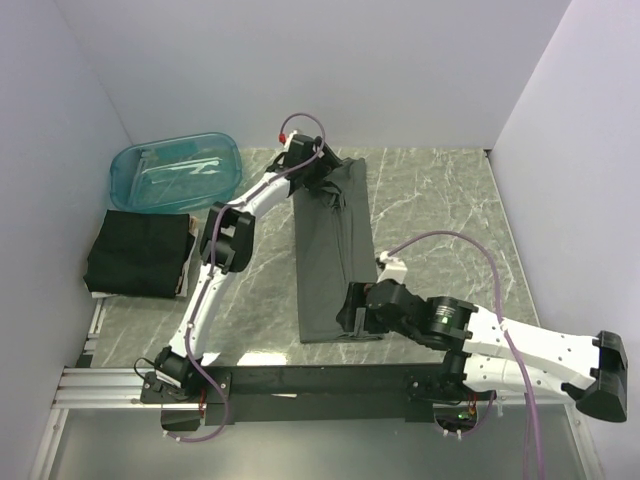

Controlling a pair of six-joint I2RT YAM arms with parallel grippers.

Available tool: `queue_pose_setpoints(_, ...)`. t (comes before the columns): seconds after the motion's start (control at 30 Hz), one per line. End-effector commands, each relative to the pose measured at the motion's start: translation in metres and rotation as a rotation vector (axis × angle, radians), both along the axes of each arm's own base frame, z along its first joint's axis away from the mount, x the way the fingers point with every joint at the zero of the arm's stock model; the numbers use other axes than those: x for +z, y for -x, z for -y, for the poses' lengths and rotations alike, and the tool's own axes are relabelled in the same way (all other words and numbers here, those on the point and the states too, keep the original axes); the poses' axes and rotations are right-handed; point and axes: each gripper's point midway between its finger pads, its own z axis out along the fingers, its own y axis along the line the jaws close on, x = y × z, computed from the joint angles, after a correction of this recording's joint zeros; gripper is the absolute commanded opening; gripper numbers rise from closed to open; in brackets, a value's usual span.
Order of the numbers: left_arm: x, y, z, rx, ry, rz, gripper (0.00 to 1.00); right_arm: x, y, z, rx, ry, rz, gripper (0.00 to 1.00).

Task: Fold and stack the t-shirts
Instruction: Fold the tshirt

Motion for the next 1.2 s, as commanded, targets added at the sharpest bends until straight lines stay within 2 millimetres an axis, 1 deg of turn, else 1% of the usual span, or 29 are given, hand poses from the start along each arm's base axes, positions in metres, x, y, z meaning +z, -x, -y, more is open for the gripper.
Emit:
queue_pose_setpoints(0.0, 0.071, 0.000, -0.002, -0.025, -0.019, 0.127, 0.99, 0.005, -0.020, 0.018, -0.128, -0.006, 0.049, 1.00)
queue_pose_setpoints(0.03, 0.094, 0.003, 0.000, -0.045, -0.008, 0.164, 0.99, 0.003, -0.020, 0.020, -0.126, 0.004, 0.043, 1.00)
queue_pose_setpoints(0.1, 0.119, 0.013, 0.007, -0.105, -0.010, 0.215, 0.99, -0.003, -0.023, 0.027, -0.133, 0.039, 0.035, 1.00)
queue_pose_setpoints(0.13, 0.142, 0.023, 0.008, -0.126, 0.003, 0.238, 0.99, -0.006, -0.024, 0.029, -0.140, 0.049, 0.030, 1.00)
queue_pose_setpoints(0.2, 0.165, 0.040, 0.016, -0.185, 0.036, 0.261, 0.99, -0.013, -0.028, 0.030, -0.145, 0.062, 0.019, 1.00)
queue_pose_setpoints(0.23, 0.182, 0.053, 0.014, -0.201, 0.042, 0.275, 0.99, -0.016, -0.033, 0.034, -0.163, 0.066, 0.008, 1.00)
queue_pose_setpoints(0.3, 0.193, 0.072, 0.015, -0.229, 0.025, 0.280, 0.99, -0.020, -0.037, 0.038, -0.181, 0.069, -0.015, 1.00)
queue_pose_setpoints(0.33, 0.202, 0.089, 0.010, -0.243, 0.018, 0.282, 0.99, -0.021, -0.041, 0.042, -0.199, 0.070, -0.019, 1.00)
queue_pose_setpoints(0.4, 0.205, 0.113, 0.005, -0.269, 0.004, 0.283, 0.99, -0.024, -0.041, 0.043, -0.188, 0.054, -0.029, 1.00)
queue_pose_setpoints(0.43, 0.203, 0.134, -0.006, -0.272, 0.000, 0.286, 0.99, -0.025, -0.040, 0.043, -0.178, 0.050, -0.031, 1.00)
queue_pose_setpoints(0.5, 0.197, 0.163, -0.012, -0.275, -0.006, 0.286, 0.99, -0.028, -0.037, 0.044, -0.167, 0.027, -0.045, 1.00)
queue_pose_setpoints(0.53, 0.180, 0.188, -0.027, -0.257, -0.031, 0.256, 1.00, -0.030, -0.036, 0.045, -0.161, 0.025, -0.048, 1.00)
queue_pose_setpoints(0.57, 0.172, 0.207, -0.024, -0.266, -0.043, 0.245, 0.99, -0.032, -0.033, 0.047, -0.154, 0.018, -0.052, 1.00)
queue_pose_setpoints(0.6, 0.152, 0.232, -0.036, -0.260, -0.071, 0.199, 0.99, -0.033, -0.030, 0.043, -0.120, 0.001, -0.059, 0.99)
queue_pose_setpoints(0.63, 0.139, 0.244, -0.043, -0.234, -0.110, 0.179, 0.99, -0.035, -0.027, 0.042, -0.107, -0.007, -0.066, 0.99)
queue_pose_setpoints(0.67, 0.124, 0.268, -0.038, -0.263, -0.140, 0.147, 0.99, -0.041, -0.024, 0.042, -0.098, -0.008, -0.080, 0.99)
queue_pose_setpoints(0.7, 0.088, 0.294, -0.046, -0.263, -0.166, 0.055, 0.99, -0.043, -0.022, 0.042, -0.084, -0.010, -0.086, 0.99)
queue_pose_setpoints(0.73, 0.087, 0.308, -0.054, -0.236, -0.183, 0.058, 0.99, -0.047, -0.017, 0.042, -0.064, -0.011, -0.105, 0.99)
queue_pose_setpoints(0.77, 0.073, 0.334, -0.048, -0.260, -0.176, 0.006, 0.99, -0.049, -0.015, 0.042, -0.059, -0.007, -0.116, 0.98)
queue_pose_setpoints(0.8, 0.047, 0.357, -0.055, -0.289, -0.199, -0.048, 0.99, -0.052, -0.011, 0.045, -0.054, 0.005, -0.130, 0.98)
queue_pose_setpoints(0.83, 0.050, 0.372, -0.055, -0.315, -0.184, -0.044, 1.00, -0.056, -0.008, 0.046, -0.047, 0.012, -0.144, 0.97)
queue_pose_setpoints(0.87, 0.044, 0.389, -0.054, -0.327, -0.191, -0.067, 0.99, -0.056, -0.007, 0.048, -0.046, 0.018, -0.148, 0.97)
queue_pose_setpoints(0.9, 0.035, 0.404, -0.065, -0.330, -0.221, -0.099, 1.00, -0.059, -0.004, 0.051, -0.045, 0.032, -0.155, 0.96)
queue_pose_setpoints(0.97, 0.026, 0.426, -0.070, -0.334, -0.245, -0.139, 0.99, -0.063, -0.001, 0.056, -0.048, 0.038, -0.162, 0.96)
queue_pose_setpoints(1.0, 0.016, 0.439, -0.077, -0.347, -0.260, -0.170, 0.99, -0.064, 0.000, 0.056, -0.060, 0.032, -0.167, 0.96)
queue_pose_setpoints(1.03, 0.010, 0.448, -0.079, -0.358, -0.262, -0.193, 0.98, -0.069, 0.003, 0.058, -0.065, 0.033, -0.176, 0.96)
queue_pose_setpoints(1.07, 0.005, 0.460, -0.078, -0.368, -0.253, -0.218, 0.96, -0.069, 0.004, 0.057, -0.059, 0.020, -0.176, 0.96)
queue_pose_setpoints(1.1, -0.009, 0.470, -0.084, -0.379, -0.262, -0.246, 0.90, -0.069, 0.004, 0.055, -0.067, 0.001, -0.177, 0.96)
queue_pose_setpoints(1.17, -0.013, 0.476, -0.076, -0.395, -0.213, -0.251, 0.85, -0.073, 0.006, 0.053, -0.063, -0.017, -0.187, 0.93)
